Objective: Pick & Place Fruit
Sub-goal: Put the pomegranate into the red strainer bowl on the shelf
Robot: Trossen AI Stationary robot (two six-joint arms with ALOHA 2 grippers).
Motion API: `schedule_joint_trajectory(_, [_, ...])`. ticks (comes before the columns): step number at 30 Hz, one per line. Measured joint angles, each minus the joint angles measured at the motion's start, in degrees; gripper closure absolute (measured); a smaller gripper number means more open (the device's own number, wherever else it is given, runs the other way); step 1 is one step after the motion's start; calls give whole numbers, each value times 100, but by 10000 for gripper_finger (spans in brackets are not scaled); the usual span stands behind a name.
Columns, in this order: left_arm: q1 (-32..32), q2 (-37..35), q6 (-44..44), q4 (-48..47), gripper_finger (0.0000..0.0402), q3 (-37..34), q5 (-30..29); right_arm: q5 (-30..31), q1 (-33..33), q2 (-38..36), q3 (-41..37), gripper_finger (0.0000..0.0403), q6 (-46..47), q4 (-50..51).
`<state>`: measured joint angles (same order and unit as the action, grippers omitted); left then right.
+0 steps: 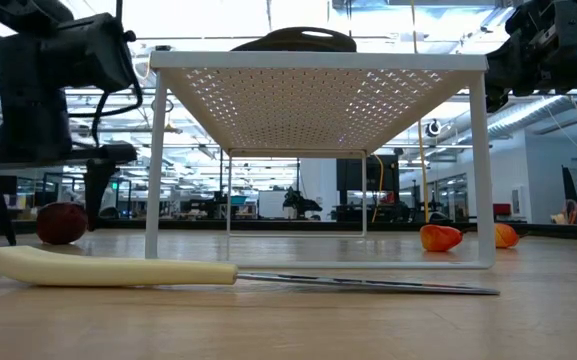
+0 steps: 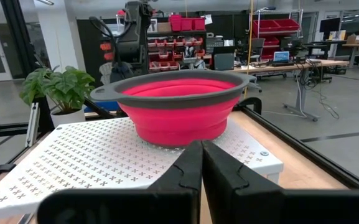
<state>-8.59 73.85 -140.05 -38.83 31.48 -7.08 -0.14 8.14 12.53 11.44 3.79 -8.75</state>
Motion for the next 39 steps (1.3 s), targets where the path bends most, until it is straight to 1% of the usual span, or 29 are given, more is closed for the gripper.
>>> schedule_joint_trajectory(5, [24, -19, 0, 293, 62, -161, -18, 0, 0, 0, 0, 399, 0, 0])
schedule_joint_trajectory(10, [25, -18, 161, 313, 61, -166, -158, 0, 0, 0, 0, 399, 0, 0])
schedule_joint_trajectory(17, [25, -12, 598, 338, 58, -172, -197, 2, 0, 0, 0, 399, 0, 0])
schedule_joint_trajectory(21, [25, -9, 597, 313, 60, -175, -180, 2, 0, 0, 0, 399, 0, 0])
schedule_joint_trajectory(28, [25, -7, 932, 302, 66, -179, -145, 2, 0, 0, 0, 399, 0, 0])
schedule_joint_trajectory(31, [25, -7, 921, 300, 67, -179, -143, 2, 0, 0, 0, 399, 0, 0])
schedule_joint_trajectory(35, [25, -7, 1065, 298, 74, -181, -137, 2, 0, 0, 0, 399, 2, 0])
schedule_joint_trajectory(39, [25, -5, 1047, 293, 93, -181, -130, 2, 0, 0, 0, 399, 2, 0])
